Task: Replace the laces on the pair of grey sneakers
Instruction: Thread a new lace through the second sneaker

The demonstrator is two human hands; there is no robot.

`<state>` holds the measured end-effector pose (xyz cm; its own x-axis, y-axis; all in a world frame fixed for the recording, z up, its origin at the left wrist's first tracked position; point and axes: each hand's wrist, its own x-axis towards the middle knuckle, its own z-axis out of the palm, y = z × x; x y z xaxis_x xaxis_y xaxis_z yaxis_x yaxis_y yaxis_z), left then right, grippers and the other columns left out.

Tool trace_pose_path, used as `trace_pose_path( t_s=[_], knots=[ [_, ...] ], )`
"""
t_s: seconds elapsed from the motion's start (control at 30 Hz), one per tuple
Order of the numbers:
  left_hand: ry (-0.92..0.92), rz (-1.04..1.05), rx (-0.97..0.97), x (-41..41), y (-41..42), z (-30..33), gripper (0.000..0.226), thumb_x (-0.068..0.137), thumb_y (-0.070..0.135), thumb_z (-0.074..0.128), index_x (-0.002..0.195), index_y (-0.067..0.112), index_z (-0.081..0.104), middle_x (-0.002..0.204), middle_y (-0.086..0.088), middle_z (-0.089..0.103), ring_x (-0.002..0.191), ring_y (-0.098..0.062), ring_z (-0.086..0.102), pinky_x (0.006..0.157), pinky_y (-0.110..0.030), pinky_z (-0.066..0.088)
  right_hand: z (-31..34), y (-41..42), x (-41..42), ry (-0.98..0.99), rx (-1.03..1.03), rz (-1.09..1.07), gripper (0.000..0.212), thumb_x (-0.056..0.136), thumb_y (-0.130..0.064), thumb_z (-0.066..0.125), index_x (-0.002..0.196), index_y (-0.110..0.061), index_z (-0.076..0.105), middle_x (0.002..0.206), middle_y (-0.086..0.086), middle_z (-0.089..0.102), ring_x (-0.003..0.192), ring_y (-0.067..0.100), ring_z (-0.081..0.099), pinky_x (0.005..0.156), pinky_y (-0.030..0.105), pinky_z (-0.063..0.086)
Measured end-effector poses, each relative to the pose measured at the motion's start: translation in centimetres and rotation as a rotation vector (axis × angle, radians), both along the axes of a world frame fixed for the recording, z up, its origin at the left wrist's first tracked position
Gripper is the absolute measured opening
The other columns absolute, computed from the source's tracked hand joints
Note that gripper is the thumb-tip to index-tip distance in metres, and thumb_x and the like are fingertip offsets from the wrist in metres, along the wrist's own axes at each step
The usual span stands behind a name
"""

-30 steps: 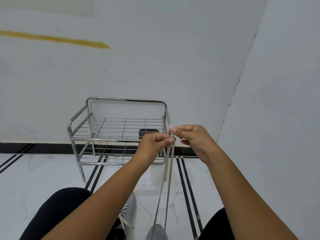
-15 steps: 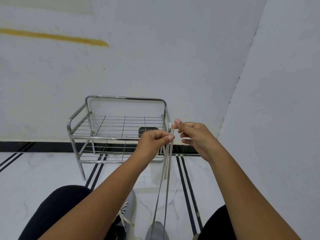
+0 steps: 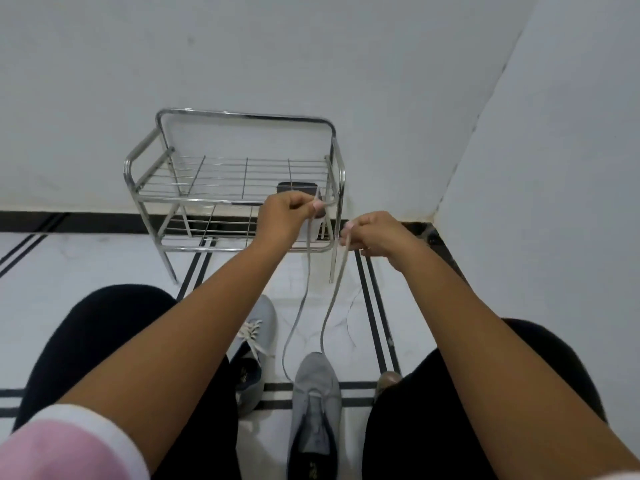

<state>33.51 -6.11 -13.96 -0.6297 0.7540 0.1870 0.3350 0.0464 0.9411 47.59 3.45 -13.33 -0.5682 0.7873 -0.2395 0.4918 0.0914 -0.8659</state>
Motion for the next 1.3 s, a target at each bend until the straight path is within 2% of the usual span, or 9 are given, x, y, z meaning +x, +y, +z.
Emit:
trace_pose_path(
  t_s=[0.2,0.3,0.43,0.53,0.67,0.77,0.93,1.03,1.3],
  knots=[
    [0.515,0.092,-0.450,-0.5,-1.9,-9.5,0.018,0.094,0.027,0.056,0.091,0.019,0.072,0.091,-0.005,0.063,0.082,-0.023,0.062,0.066,-0.029,0.043,-8.2,3.0,2.6,-0.170,0.128,-0.657,0.012,0.093,-0.007,0.048,0.101,-0.003,0.057,0.098,0.012,0.064,0.100,0.030,0.064,0.070,0.032,0.046],
    [0.623,-0.011,-0.726,2.3,-4.1,-16.1,0.022,0.096,0.019,0.047,0.099,0.018,0.068,0.101,-0.006,0.064,0.091,-0.024,0.063,0.074,-0.032,0.050,-13.6,-0.8,3.8,-0.230,0.134,-0.677,0.029,0.098,-0.017,0.040,0.109,0.000,0.062,0.106,0.016,0.064,0.099,0.035,0.061,0.072,0.031,0.043],
    [0.365,-0.058,-1.057,6.9,-9.9,-25.5,0.028,0.096,0.019,0.040,0.110,0.019,0.064,0.114,-0.005,0.064,0.106,-0.024,0.063,0.082,-0.033,0.051,-22.7,-4.7,5.2,-0.203,-0.249,-0.695,0.023,0.094,-0.019,0.047,0.096,-0.004,0.064,0.085,0.012,0.064,0.082,0.028,0.059,0.079,0.037,0.051],
    [0.179,-0.049,-1.175,8.2,-12.5,-29.3,0.033,0.098,0.019,0.036,0.125,0.021,0.055,0.125,-0.004,0.061,0.113,-0.023,0.059,0.089,-0.033,0.049,-26.3,-6.1,7.6,-0.090,-0.472,-0.825,0.028,0.097,-0.011,0.040,0.117,-0.005,0.057,0.111,0.022,0.059,0.085,0.031,0.051,0.080,0.038,0.049],
    [0.137,-0.053,-1.058,7.2,-10.0,-29.8,0.031,0.097,0.030,0.042,0.122,0.014,0.046,0.123,-0.010,0.059,0.113,-0.029,0.058,0.087,-0.036,0.047,-24.7,-4.0,7.0,0.061,-0.260,-1.091,0.031,0.098,-0.013,0.042,0.119,-0.002,0.062,0.117,0.021,0.063,0.099,0.038,0.060,0.093,0.043,0.049],
    [0.133,-0.169,-1.098,7.3,-7.9,-30.3,0.035,0.088,0.039,0.050,0.114,0.016,0.055,0.116,-0.007,0.062,0.108,-0.027,0.059,0.081,-0.033,0.046,-22.7,-4.1,3.8,-0.028,0.002,-0.740,0.018,0.093,-0.016,0.054,0.091,-0.014,0.071,0.087,0.000,0.067,0.079,0.019,0.060,0.066,0.025,0.047],
    [0.113,-0.224,-1.136,8.0,-8.5,-32.1,0.020,0.090,0.022,0.048,0.078,0.018,0.063,0.091,-0.005,0.067,0.093,-0.025,0.064,0.073,-0.028,0.046,-29.0,-6.9,2.5,-0.304,-0.195,-0.312,0.015,0.090,-0.015,0.057,0.092,-0.017,0.071,0.096,0.004,0.070,0.091,0.027,0.065,0.083,0.035,0.054],
    [0.007,-0.182,-1.120,7.2,-8.6,-32.6,0.033,0.083,0.011,0.051,0.052,0.017,0.042,0.066,-0.004,0.053,0.079,-0.026,0.061,0.061,-0.026,0.038,-32.3,-8.7,3.6,-0.389,-0.304,-0.231,0.017,0.085,-0.017,0.065,0.069,-0.017,0.063,0.072,0.005,0.061,0.073,0.024,0.057,0.071,0.034,0.048],
    [-0.224,-0.146,-0.999,6.2,-8.9,-33.8,0.021,0.089,0.015,0.061,0.073,0.023,0.070,0.103,-0.010,0.071,0.101,-0.027,0.064,0.083,-0.028,0.049,-34.4,-10.5,4.1,-0.420,-0.352,-0.120,0.023,0.084,-0.011,0.063,0.061,-0.017,0.061,0.072,0.005,0.063,0.077,0.018,0.058,0.071,0.027,0.048]
  ],
)
